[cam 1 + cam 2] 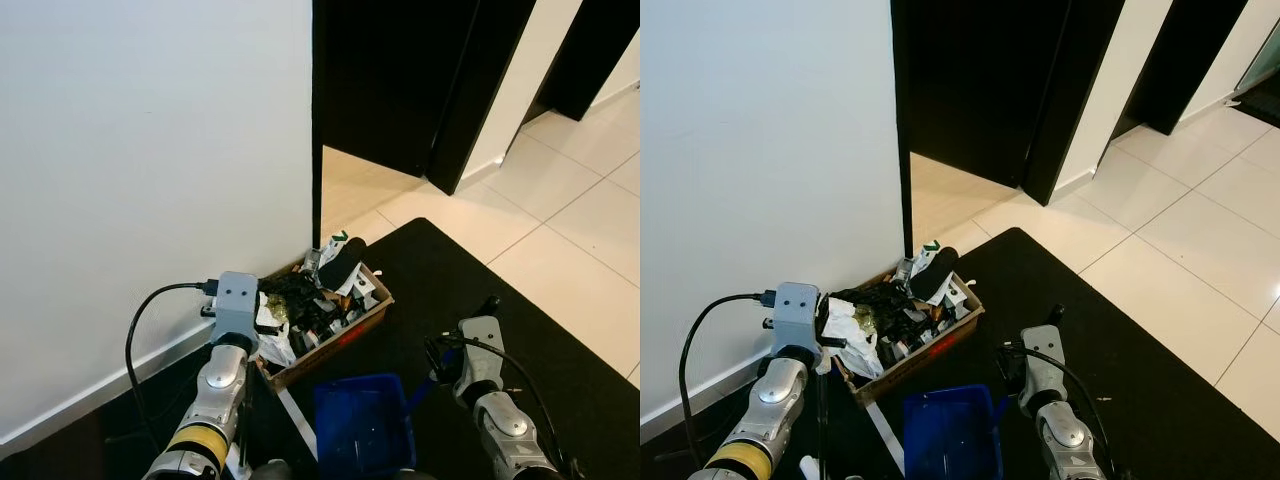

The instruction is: Sweep floor

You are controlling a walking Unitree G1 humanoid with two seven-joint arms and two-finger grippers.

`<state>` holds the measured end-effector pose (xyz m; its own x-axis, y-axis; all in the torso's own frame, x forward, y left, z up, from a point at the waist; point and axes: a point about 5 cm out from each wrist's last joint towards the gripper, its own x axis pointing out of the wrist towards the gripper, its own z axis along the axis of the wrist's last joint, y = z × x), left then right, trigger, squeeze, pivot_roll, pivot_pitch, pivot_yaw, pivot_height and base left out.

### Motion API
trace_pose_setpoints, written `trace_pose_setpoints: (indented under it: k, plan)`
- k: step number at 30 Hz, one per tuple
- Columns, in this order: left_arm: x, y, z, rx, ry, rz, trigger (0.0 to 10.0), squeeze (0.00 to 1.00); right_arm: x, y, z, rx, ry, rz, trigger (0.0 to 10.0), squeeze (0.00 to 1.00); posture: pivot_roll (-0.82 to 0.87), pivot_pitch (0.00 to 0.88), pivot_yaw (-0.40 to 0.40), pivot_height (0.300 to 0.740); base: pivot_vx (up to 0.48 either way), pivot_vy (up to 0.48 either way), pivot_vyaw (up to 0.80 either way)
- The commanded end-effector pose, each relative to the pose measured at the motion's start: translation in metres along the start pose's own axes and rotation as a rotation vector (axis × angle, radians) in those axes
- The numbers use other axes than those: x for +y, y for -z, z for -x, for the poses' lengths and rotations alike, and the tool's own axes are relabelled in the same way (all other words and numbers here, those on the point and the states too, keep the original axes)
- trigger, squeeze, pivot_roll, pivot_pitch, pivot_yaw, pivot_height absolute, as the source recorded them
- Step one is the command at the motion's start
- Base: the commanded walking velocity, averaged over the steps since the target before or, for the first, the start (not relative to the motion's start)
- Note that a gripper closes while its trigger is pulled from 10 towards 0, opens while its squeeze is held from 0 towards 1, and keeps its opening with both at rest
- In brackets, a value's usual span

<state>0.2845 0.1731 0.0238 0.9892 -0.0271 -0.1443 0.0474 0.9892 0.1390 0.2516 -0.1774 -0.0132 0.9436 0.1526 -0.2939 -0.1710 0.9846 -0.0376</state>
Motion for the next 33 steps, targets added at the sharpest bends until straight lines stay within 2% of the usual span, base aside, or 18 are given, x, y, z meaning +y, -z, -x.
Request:
trace_pose_setpoints:
  k: [1, 33]
  plan:
    - [0.0050, 0.0388, 0.0219, 0.184, 0.003, -0.036, 10.0, 0.00, -0.0021, 0.0041, 0.0018, 0.021, 0.008, -0.020, 10.0, 0.00, 0.08, 0.086, -0.035, 0.740, 0.000, 0.000, 0.00]
    - [0.0055, 0.0403, 0.0232, 0.185, -0.009, -0.077, 10.0, 0.00, -0.0022, 0.0050, 0.0028, 0.019, 0.006, -0.032, 10.0, 0.00, 0.08, 0.095, -0.037, 0.740, 0.000, 0.000, 0.00]
